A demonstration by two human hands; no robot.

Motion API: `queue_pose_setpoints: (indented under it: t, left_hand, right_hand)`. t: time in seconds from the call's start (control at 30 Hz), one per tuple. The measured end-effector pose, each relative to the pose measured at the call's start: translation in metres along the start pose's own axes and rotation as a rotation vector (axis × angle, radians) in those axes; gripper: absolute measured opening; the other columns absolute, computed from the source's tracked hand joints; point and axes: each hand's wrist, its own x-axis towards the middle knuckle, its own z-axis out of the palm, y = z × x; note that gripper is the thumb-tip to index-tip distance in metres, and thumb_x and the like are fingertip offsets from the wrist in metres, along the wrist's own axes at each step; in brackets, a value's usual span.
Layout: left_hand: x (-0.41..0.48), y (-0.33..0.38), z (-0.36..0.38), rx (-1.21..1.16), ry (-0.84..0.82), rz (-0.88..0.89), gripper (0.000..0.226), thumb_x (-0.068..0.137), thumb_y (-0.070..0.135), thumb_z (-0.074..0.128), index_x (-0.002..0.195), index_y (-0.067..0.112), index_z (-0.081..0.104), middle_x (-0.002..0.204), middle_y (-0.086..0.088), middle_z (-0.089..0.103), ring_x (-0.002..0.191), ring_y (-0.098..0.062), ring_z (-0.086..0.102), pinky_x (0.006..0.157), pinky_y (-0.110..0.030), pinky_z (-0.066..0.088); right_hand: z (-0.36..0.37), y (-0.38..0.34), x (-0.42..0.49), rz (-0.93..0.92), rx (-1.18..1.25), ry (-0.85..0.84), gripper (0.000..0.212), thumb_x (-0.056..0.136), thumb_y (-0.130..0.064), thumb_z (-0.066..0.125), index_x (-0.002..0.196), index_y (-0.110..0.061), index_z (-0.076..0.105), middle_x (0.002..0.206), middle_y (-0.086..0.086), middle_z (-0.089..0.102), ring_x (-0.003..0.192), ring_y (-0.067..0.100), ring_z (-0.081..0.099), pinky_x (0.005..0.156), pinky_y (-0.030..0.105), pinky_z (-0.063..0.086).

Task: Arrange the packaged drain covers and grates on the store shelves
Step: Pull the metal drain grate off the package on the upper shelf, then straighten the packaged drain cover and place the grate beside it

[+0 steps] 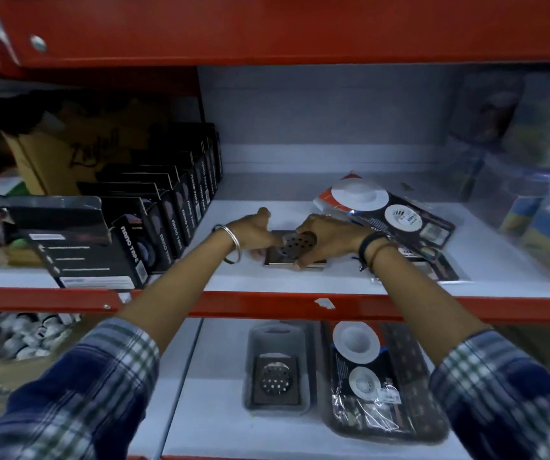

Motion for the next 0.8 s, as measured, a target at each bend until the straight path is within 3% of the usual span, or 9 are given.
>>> queue_pose_setpoints:
  t: [0.1, 0.27, 0.37, 0.43, 0.53, 0.63, 0.7, 0.73, 0.8]
  left_hand:
    - [0.003, -0.003, 0.006, -0.004, 0.041, -0.015, 0.069, 0.083, 0.017, 0.065, 0.137, 0.007, 0.022, 0.104, -0.020, 0.067, 0.078, -0.032, 0.070, 0.080, -0.047, 0.059]
    - [-0.001, -0.003, 0.006, -0.078, 0.038, -0.053, 0.060, 0.085, 0.018, 0.064, 0.130, 0.013, 0.024, 0.111, -0.023, 0.066, 0.072, -0.026, 0.067, 0.076, -0.039, 0.060]
    - [-0.003, 0.009, 0.006, -0.003, 0.224, 0.006, 0.080, 0.088, 0.032, 0.060, 0.145, 0.003, 0.013, 0.133, -0.021, 0.052, 0.104, -0.030, 0.062, 0.079, -0.029, 0.050]
    - [-0.007, 0.027, 0.010, -0.050, 0.333, 0.090, 0.070, 0.091, 0.032, 0.057, 0.143, 0.000, 0.024, 0.140, -0.014, 0.045, 0.110, -0.027, 0.059, 0.083, -0.028, 0.047]
    - [-0.008, 0.068, 0.031, -0.206, 0.280, 0.163, 0.043, 0.092, 0.026, 0.054, 0.127, 0.004, 0.043, 0.112, -0.004, 0.054, 0.075, -0.014, 0.059, 0.067, -0.030, 0.053]
    - [0.002, 0.106, 0.061, -0.293, 0.144, 0.172, 0.026, 0.090, 0.023, 0.054, 0.112, 0.011, 0.046, 0.080, 0.001, 0.053, 0.075, -0.015, 0.053, 0.068, -0.032, 0.049]
    - [0.010, 0.125, 0.077, -0.291, 0.125, 0.153, 0.038, 0.083, 0.027, 0.056, 0.116, 0.010, 0.048, 0.093, -0.003, 0.060, 0.087, -0.020, 0.057, 0.073, -0.029, 0.050]
    - [0.013, 0.132, 0.084, -0.302, 0.147, 0.123, 0.048, 0.079, 0.031, 0.057, 0.120, 0.010, 0.046, 0.106, -0.007, 0.061, 0.100, -0.025, 0.057, 0.083, -0.033, 0.051]
    - [0.021, 0.143, 0.092, -0.342, 0.212, 0.034, 0.053, 0.080, 0.033, 0.057, 0.126, 0.011, 0.042, 0.125, -0.011, 0.055, 0.119, -0.032, 0.048, 0.100, -0.039, 0.044]
  right_hand:
    - [0.005, -0.002, 0.003, 0.034, 0.041, -0.013, 0.056, 0.070, -0.051, 0.075, 0.107, -0.011, 0.063, 0.114, 0.010, 0.058, 0.099, 0.024, 0.059, 0.085, 0.036, 0.051]
    - [0.005, -0.003, -0.003, 0.079, 0.029, -0.010, 0.082, 0.071, -0.056, 0.071, 0.138, -0.019, 0.041, 0.140, 0.004, 0.040, 0.130, 0.023, 0.040, 0.106, 0.033, 0.036]
    - [-0.009, 0.010, -0.020, 0.067, 0.135, 0.158, 0.088, 0.072, -0.057, 0.069, 0.144, -0.023, 0.033, 0.153, -0.002, 0.029, 0.140, 0.019, 0.030, 0.111, 0.034, 0.028]
    - [-0.022, 0.029, -0.031, 0.093, 0.226, 0.302, 0.078, 0.074, -0.060, 0.066, 0.139, -0.024, 0.041, 0.148, -0.002, 0.038, 0.133, 0.018, 0.040, 0.110, 0.036, 0.035]
    - [-0.040, 0.082, -0.047, 0.240, 0.188, 0.508, 0.070, 0.074, -0.068, 0.056, 0.123, -0.019, 0.057, 0.132, 0.006, 0.057, 0.119, 0.026, 0.055, 0.102, 0.043, 0.045]
    - [-0.049, 0.137, -0.060, 0.465, 0.179, 0.492, 0.077, 0.082, -0.062, 0.048, 0.137, -0.008, 0.044, 0.145, 0.016, 0.045, 0.132, 0.034, 0.044, 0.110, 0.043, 0.036]
    - [-0.047, 0.155, -0.068, 0.595, 0.208, 0.391, 0.076, 0.090, -0.055, 0.045, 0.144, -0.003, 0.029, 0.151, 0.019, 0.034, 0.136, 0.036, 0.038, 0.110, 0.041, 0.033]
    - [-0.046, 0.161, -0.071, 0.617, 0.222, 0.346, 0.076, 0.092, -0.053, 0.044, 0.144, -0.001, 0.026, 0.151, 0.020, 0.034, 0.135, 0.036, 0.039, 0.108, 0.039, 0.034]
    - [-0.046, 0.169, -0.070, 0.606, 0.250, 0.353, 0.072, 0.093, -0.049, 0.046, 0.141, 0.001, 0.032, 0.147, 0.020, 0.041, 0.131, 0.034, 0.043, 0.100, 0.034, 0.037]
